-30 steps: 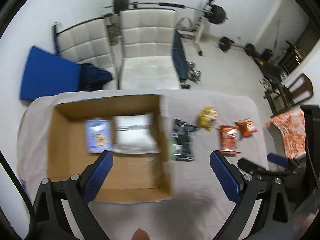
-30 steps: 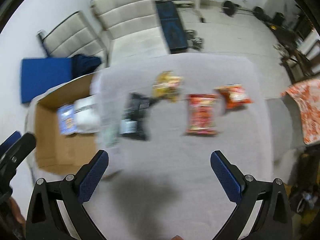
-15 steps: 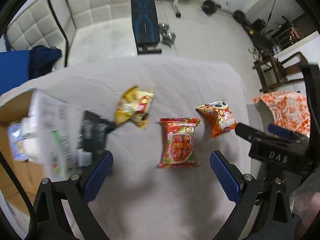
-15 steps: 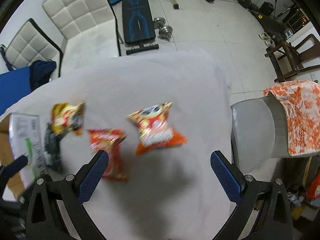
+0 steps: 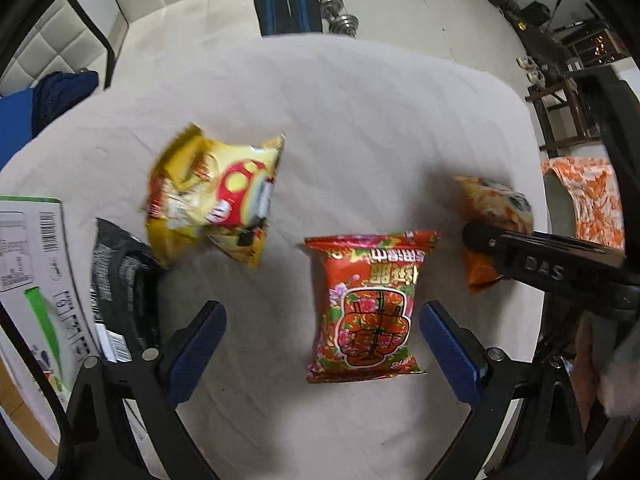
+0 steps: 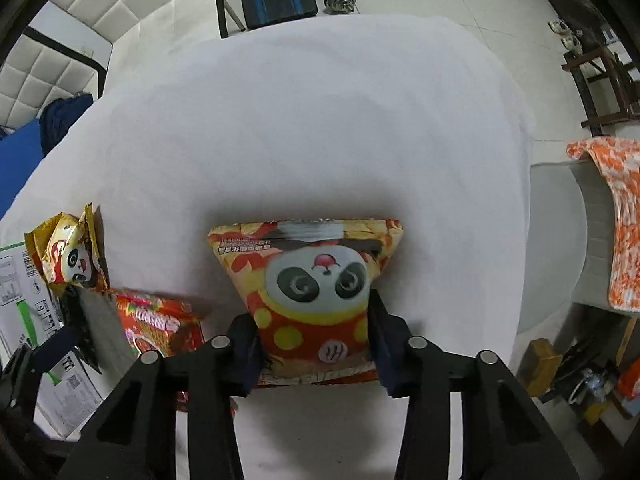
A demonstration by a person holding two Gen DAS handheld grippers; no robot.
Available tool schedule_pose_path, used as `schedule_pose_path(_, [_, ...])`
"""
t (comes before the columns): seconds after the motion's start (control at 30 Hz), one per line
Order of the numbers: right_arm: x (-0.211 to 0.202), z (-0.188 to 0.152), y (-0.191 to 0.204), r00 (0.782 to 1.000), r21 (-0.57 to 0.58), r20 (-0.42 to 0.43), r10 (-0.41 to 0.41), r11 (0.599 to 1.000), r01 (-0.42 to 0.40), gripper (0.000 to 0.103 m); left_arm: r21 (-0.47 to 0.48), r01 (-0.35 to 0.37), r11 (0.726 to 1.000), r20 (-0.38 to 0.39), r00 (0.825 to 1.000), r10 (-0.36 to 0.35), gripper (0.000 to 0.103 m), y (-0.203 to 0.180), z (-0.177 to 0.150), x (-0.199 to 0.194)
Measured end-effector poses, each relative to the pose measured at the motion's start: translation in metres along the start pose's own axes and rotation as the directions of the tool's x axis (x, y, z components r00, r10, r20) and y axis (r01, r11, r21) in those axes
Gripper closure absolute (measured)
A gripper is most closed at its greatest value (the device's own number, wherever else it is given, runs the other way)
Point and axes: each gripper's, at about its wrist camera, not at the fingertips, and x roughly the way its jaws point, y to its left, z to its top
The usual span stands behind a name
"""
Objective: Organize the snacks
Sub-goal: 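Grasp the red-orange snack bag with the left tool while the right tool grasps the orange panda bag, then carry both bags into the box and release them beside the pouches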
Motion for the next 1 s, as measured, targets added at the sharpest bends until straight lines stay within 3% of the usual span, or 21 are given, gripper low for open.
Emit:
schedule_pose_path(0.3, [0.009, -0.054, -0.039, 1.000, 0.059, -0.027, 0.004, 0.998, -0.003, 0.059, 0.042, 0.014, 0.999, -0.063, 0.998, -0.011, 0.005, -0.023, -0.003, 0.028])
schedule_pose_path(0.4, [0.017, -0.059, -0.049, 0.999, 0.080, -0.038, 0.026, 0.997, -0.023, 0.058, 0.048, 0.012, 0.999, -0.086, 0.996, -0.008, 0.016, -0.026, 0.001, 0.037])
schedule_pose_path(0.83, [0.028, -0.050, -0.042, 0.998, 0.094, -0.051, -0.037, 0.995, 0.042, 0.057, 0.100, -0.078, 0.992, -0.058, 0.995, 0.084, 0.019, -0.055, 0.002, 0.045])
schedule_pose_path(0.97, [0.023, -0.053, -0.021, 0.997, 0.085, -0.042, -0.061, 0.994, 0.064, 0.060, 0.126, -0.138, 0.982, -0.018, 0.990, 0.142, 0.041, -0.072, -0.012, 0.039])
schedule_pose_path(1.0, [0.021, -0.053, -0.016, 0.997, 0.080, -0.039, -0.070, 0.994, 0.073, 0.061, 0.134, -0.133, 0.982, -0.009, 0.991, 0.135, 0.052, -0.072, -0.014, 0.036])
